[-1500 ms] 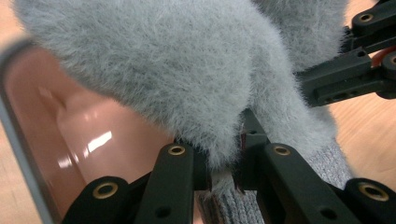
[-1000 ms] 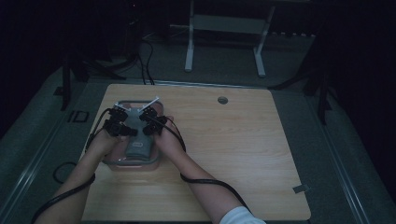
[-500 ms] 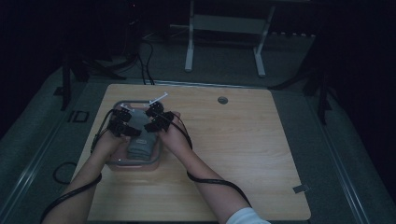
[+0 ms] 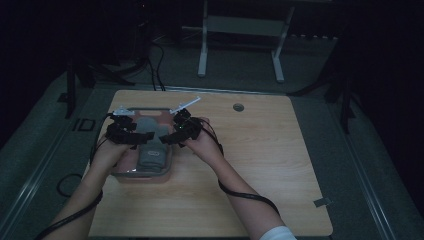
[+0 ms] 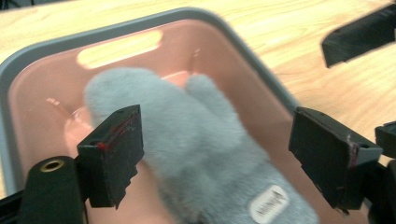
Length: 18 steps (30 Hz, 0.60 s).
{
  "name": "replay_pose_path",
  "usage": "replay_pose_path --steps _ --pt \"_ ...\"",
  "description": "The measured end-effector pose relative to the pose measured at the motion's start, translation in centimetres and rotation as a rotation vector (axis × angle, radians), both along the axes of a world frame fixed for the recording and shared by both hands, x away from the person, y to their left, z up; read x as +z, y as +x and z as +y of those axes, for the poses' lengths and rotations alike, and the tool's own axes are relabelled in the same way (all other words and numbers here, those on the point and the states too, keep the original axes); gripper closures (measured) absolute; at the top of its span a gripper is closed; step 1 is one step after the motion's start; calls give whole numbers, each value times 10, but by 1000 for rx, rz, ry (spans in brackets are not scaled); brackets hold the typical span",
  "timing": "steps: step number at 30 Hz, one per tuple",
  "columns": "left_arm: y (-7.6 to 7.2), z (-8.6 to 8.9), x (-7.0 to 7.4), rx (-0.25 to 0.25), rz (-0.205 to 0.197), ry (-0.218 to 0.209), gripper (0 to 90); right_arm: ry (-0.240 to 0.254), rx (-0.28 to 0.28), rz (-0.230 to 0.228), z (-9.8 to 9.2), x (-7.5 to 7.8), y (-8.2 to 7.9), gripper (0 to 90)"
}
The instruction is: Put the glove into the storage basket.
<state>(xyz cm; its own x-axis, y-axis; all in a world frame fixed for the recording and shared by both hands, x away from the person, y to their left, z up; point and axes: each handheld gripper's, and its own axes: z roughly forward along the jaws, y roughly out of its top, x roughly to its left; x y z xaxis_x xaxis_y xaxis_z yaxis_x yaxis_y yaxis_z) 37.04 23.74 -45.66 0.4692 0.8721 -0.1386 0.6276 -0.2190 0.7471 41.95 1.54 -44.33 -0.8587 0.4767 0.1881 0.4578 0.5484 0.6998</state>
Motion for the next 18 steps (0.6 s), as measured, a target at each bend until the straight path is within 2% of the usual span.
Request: replay_pose_path --steps 4,12,14,18 --pt "-12 -9 0 -32 -24 20 184 -5 10 -4 -12 1 -4 206" --pt "-31 -26 3 -90 -70 -20 184 -25 48 -66 -38 -5 -18 186" --pt "-35 -29 3 -96 -80 -46 184 -27 42 -71 -43 -6 -19 186" --pt "-45 -39 5 -132 -101 -59 184 -29 44 -78 -57 -9 -24 187"
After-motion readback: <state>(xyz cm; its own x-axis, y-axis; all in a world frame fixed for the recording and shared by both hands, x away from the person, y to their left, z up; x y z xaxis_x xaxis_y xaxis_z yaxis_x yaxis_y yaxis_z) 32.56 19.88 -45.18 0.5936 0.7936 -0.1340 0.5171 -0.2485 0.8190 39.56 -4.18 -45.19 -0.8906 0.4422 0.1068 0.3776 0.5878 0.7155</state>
